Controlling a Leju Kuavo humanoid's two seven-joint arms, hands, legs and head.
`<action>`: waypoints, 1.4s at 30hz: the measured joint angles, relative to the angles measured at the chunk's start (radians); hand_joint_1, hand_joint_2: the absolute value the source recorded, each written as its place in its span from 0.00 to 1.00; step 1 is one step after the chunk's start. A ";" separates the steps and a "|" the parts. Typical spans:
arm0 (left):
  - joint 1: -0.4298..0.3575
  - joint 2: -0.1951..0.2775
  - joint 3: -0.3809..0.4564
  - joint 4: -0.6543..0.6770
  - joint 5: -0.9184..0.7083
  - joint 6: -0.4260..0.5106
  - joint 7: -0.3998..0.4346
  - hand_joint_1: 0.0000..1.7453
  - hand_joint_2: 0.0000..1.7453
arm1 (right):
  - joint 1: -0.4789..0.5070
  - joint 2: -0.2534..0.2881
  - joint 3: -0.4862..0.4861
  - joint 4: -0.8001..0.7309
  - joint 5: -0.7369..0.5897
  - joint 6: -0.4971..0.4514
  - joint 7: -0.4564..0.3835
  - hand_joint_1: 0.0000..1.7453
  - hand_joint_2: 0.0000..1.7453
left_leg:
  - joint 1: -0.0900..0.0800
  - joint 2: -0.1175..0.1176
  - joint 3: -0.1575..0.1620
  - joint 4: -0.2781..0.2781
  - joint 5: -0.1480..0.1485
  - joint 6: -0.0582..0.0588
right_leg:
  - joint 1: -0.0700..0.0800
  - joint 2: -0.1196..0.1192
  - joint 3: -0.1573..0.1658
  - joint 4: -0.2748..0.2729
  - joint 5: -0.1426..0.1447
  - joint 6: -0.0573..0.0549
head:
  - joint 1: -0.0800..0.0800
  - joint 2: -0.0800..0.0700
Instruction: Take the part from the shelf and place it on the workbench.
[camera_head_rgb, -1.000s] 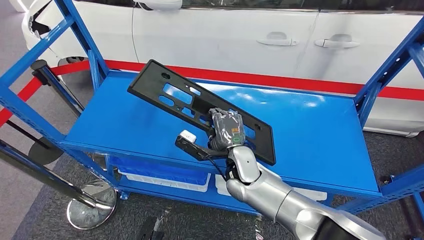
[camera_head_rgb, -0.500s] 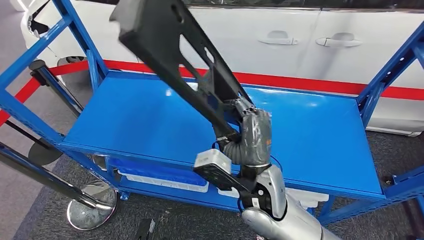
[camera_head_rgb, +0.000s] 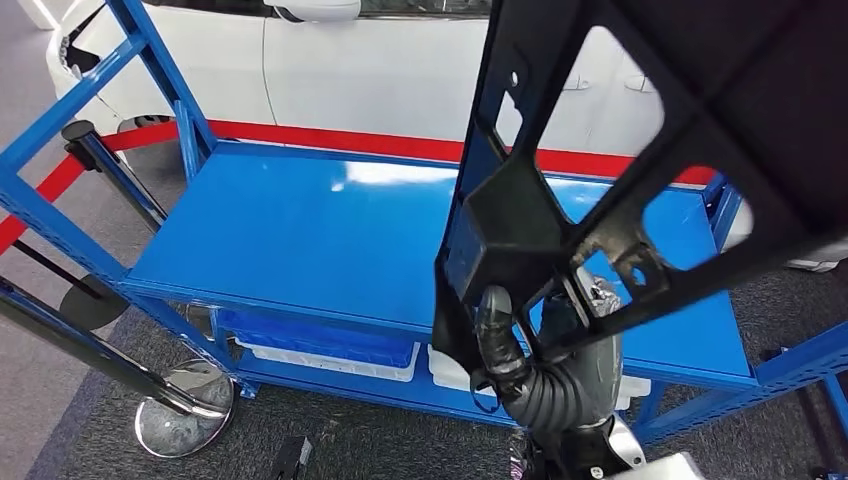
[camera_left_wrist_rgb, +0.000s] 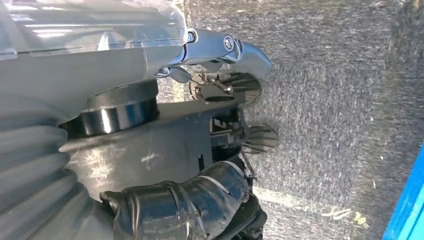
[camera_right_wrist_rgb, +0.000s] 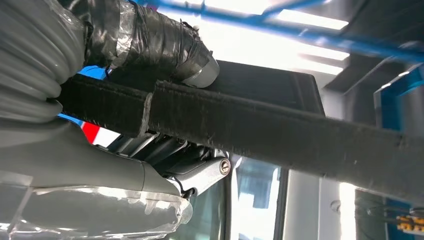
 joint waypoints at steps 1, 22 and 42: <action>0.001 0.000 0.000 0.000 0.000 -0.001 0.002 0.00 1.00 | 0.016 0.000 0.000 -0.013 -0.034 0.000 -0.025 1.00 1.00 | 0.000 0.000 -0.004 -0.006 0.009 0.005 | 0.000 0.000 0.000 -0.003 0.005 0.007 | 0.000 0.000; -0.002 0.008 0.000 0.001 -0.003 -0.025 0.034 0.00 1.00 | 0.106 -0.018 0.000 -0.110 -0.229 0.002 -0.136 1.00 1.00 | 0.017 0.004 -0.199 0.229 -0.071 -0.029 | -0.004 -0.001 0.053 0.006 -0.064 -0.024 | 0.004 0.000; -0.012 0.024 -0.005 0.001 -0.015 -0.037 0.039 0.00 1.00 | 0.120 -0.033 0.000 -0.113 -0.283 0.008 -0.153 1.00 1.00 | 0.009 0.020 -0.101 -0.022 0.103 0.023 | -0.024 -0.003 0.026 0.156 -0.084 0.051 | 0.010 0.000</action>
